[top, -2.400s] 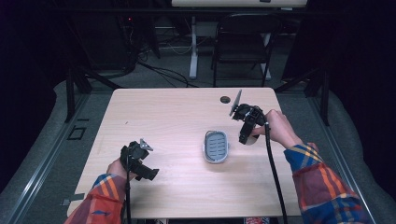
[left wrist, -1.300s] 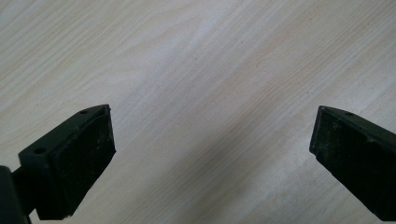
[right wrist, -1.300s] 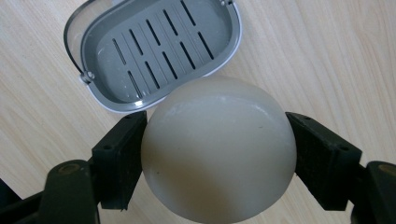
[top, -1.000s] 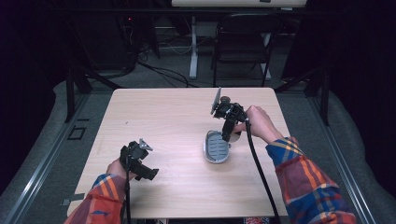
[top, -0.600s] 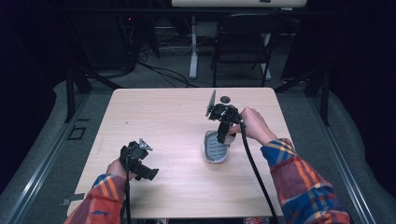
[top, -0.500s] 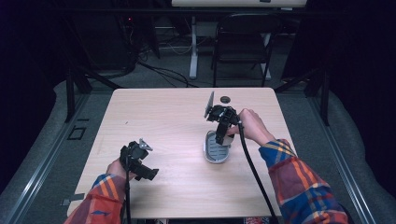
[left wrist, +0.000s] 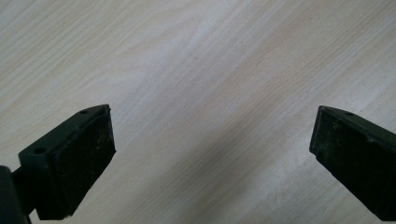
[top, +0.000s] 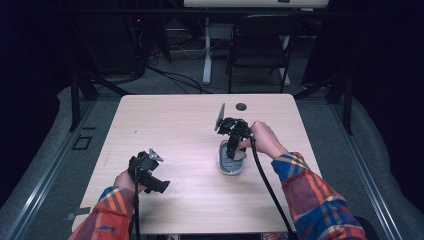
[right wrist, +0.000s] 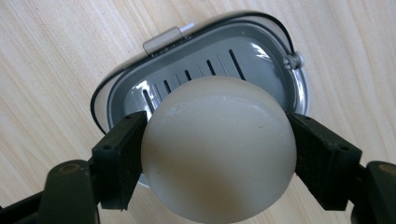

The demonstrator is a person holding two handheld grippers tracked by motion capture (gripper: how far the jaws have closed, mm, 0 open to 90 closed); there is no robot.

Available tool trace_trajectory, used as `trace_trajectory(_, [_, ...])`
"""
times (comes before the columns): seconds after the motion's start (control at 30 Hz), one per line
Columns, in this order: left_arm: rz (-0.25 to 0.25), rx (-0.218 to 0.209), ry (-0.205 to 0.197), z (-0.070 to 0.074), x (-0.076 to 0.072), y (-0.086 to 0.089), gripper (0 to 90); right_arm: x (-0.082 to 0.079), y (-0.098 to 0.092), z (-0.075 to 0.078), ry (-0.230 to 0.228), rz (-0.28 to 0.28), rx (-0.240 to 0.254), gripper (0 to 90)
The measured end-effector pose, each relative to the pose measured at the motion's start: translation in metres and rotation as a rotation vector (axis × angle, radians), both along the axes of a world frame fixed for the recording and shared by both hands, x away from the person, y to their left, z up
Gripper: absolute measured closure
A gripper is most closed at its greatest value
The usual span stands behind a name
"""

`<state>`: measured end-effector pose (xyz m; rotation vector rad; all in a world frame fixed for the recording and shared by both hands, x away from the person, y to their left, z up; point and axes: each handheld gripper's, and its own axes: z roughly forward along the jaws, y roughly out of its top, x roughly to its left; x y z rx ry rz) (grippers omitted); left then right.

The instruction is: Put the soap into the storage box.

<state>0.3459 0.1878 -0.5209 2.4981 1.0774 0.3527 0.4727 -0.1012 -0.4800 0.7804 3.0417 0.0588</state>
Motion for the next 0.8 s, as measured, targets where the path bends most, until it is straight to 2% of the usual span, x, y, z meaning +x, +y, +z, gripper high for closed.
trace_trajectory(0.4, [-0.001, 0.0, 0.0, 0.0, 0.0, 0.0, 0.1, 0.0, 0.002, -0.01, 0.005, 0.005, 0.0, 23.9])
trace_trajectory(0.8, [-0.003, 0.001, -0.002, 0.0, 0.0, 0.0, 0.2, 0.003, -0.001, -0.019, 0.024, 0.0, 0.024, 23.7])
